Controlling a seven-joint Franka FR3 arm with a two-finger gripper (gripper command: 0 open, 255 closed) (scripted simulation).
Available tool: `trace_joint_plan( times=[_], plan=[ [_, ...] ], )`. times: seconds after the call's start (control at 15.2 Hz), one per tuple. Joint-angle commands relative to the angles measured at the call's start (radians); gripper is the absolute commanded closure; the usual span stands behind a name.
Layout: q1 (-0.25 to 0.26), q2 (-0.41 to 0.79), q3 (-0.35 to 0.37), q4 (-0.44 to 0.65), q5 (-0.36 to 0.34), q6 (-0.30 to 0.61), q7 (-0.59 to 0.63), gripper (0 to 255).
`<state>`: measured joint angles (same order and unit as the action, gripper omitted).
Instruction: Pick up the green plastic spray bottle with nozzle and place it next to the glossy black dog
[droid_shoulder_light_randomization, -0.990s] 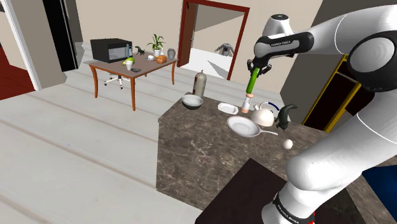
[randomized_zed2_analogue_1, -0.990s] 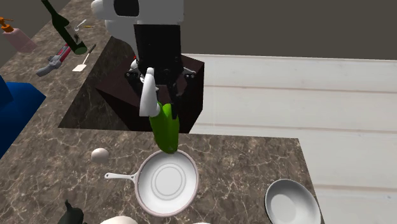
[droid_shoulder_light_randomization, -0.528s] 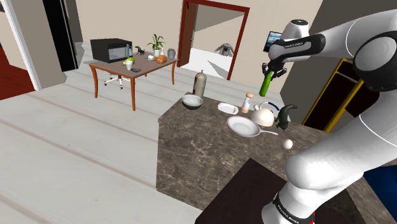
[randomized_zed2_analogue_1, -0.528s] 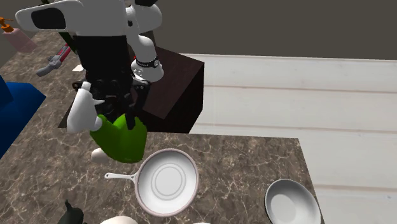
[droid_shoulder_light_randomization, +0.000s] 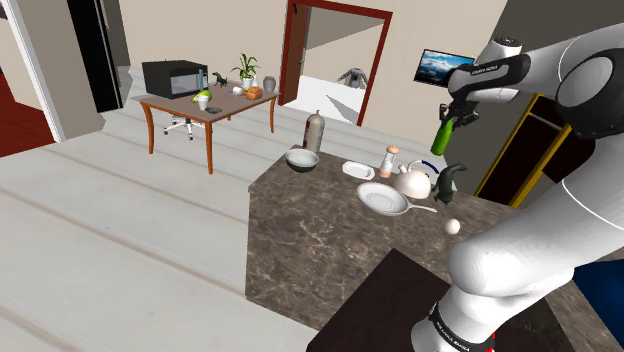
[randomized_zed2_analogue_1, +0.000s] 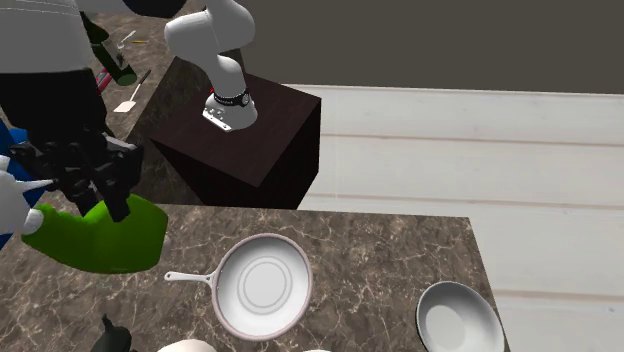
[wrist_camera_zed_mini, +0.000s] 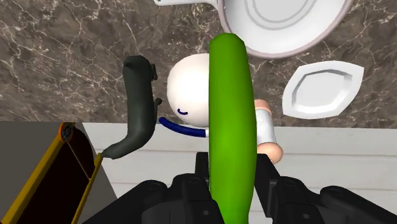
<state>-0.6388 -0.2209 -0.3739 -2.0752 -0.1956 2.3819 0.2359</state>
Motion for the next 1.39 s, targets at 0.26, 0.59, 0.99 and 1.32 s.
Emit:
trace_joint_plan(
  times=[0.26, 0.59, 0.99, 1.32],
  plan=[
    [-0.023, 0.061, -0.118, 0.07, 0.111, 0.004, -0.205, 255],
    [-0.048, 0.145, -0.213, 0.159, 0.243, -0.012, -0.392, 255],
    [-0.118, 0.296, -0.301, 0.314, 0.451, -0.071, -0.628, 255],
    [-0.244, 0.455, -0.323, 0.49, 0.63, -0.162, -0.798, 255]
  ],
)
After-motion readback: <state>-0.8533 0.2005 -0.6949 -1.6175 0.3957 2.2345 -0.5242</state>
